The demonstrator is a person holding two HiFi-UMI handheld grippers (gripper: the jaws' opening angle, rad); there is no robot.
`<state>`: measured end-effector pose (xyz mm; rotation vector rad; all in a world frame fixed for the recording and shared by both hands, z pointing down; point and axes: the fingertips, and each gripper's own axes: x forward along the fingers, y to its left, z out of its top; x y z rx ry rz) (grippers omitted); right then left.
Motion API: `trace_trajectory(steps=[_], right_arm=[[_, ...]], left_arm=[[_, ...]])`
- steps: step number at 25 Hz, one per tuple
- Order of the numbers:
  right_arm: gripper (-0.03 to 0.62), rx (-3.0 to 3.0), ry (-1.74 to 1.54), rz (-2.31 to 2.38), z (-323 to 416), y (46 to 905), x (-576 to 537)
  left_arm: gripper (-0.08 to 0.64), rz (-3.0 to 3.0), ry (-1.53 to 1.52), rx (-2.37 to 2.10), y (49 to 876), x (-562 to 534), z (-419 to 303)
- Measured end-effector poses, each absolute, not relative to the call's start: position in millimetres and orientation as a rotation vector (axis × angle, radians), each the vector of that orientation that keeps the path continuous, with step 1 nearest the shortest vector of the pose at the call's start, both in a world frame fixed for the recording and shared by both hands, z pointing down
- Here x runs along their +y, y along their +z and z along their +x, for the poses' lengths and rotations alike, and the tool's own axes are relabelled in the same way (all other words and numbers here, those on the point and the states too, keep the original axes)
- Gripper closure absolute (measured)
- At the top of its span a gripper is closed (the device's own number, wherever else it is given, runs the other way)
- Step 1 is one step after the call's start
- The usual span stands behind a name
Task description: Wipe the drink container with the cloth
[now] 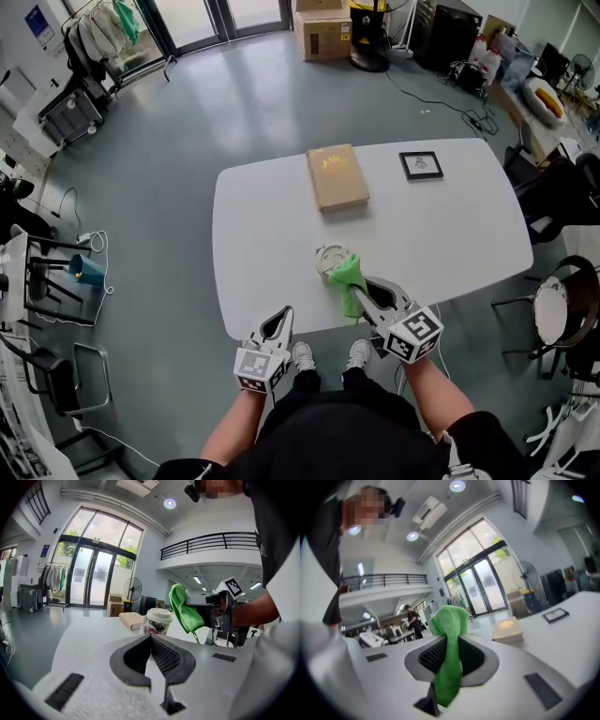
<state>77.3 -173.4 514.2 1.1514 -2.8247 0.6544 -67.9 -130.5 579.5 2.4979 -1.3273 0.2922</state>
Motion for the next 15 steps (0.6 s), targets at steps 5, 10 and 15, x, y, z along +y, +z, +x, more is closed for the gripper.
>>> trace_trajectory(steps=[5,10,15], right_arm=[[0.517,-2.757,1.463,1.203,106.7,525.6,-206.9],[0.517,-2.636,1.706,1.119,110.8,548.7,-221.5],[0.517,-2.519,1.862,1.101,115.9,579.3,-233.9]], left_arm=[[0.552,2.459,0.232,-1.335,575.9,-133.5,-64.9],[0.552,2.46,0.201,-1.349,564.1,-140.1,-62.7],[0.552,2.465,0.195,-1.371,557.0,-142.0,-65.1]])
